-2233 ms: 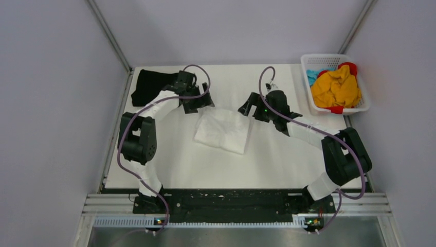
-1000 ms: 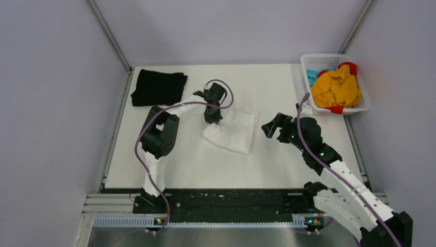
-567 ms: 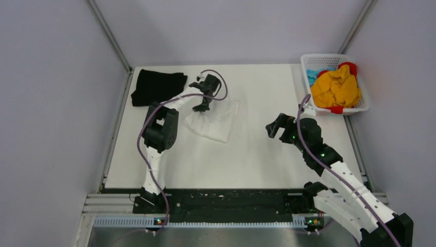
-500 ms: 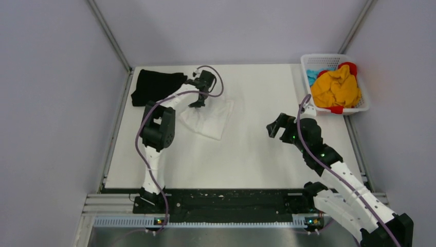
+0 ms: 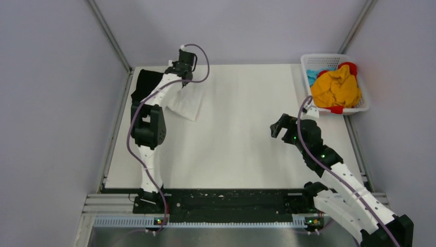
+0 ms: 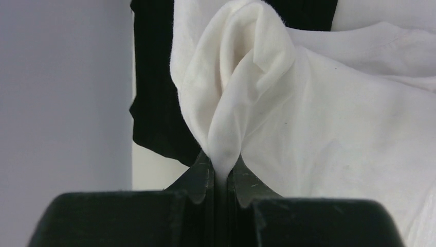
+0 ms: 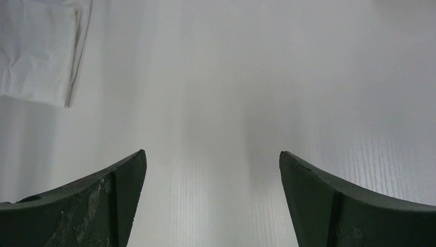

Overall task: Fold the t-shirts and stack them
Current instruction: Put the neatly folded tshirt into the corner of the board with the left arm

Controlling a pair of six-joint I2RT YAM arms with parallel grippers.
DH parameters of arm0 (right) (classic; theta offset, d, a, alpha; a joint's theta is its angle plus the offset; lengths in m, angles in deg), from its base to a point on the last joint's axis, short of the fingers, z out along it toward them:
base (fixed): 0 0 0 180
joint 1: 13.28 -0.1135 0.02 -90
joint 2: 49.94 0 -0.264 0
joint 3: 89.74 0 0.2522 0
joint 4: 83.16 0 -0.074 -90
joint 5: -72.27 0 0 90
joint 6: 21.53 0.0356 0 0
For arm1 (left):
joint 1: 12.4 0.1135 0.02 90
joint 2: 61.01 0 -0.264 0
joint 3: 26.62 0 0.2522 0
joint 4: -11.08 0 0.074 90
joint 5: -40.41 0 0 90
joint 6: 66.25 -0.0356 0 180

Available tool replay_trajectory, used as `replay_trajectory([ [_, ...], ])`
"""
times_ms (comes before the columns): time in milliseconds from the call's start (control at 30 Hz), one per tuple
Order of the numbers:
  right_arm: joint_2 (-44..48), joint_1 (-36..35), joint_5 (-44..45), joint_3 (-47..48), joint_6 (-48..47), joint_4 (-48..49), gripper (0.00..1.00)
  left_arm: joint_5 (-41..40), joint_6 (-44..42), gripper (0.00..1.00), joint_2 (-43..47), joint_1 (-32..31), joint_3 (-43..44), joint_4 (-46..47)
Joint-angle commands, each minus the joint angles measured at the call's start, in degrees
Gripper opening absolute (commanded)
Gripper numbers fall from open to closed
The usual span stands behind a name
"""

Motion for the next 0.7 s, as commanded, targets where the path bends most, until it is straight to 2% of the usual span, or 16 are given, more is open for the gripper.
replay_trajectory([
  [0,1.75,0.24,2.39,0.24,-0.94,0.23,0.99,-2.16,-8.24,0.00,3.59,0.35,6.26,3.74],
  [300,3.50,0.32,2.68,0.19,-0.88,-0.42,0.99,-2.27,-13.07,0.00,5.63,0.64,9.04,4.83],
  [667,4.58,0.31,3.31,0.16,-0.75,-0.51,0.99,0.84,-10.71,0.00,10.05,0.75,10.82,3.78],
])
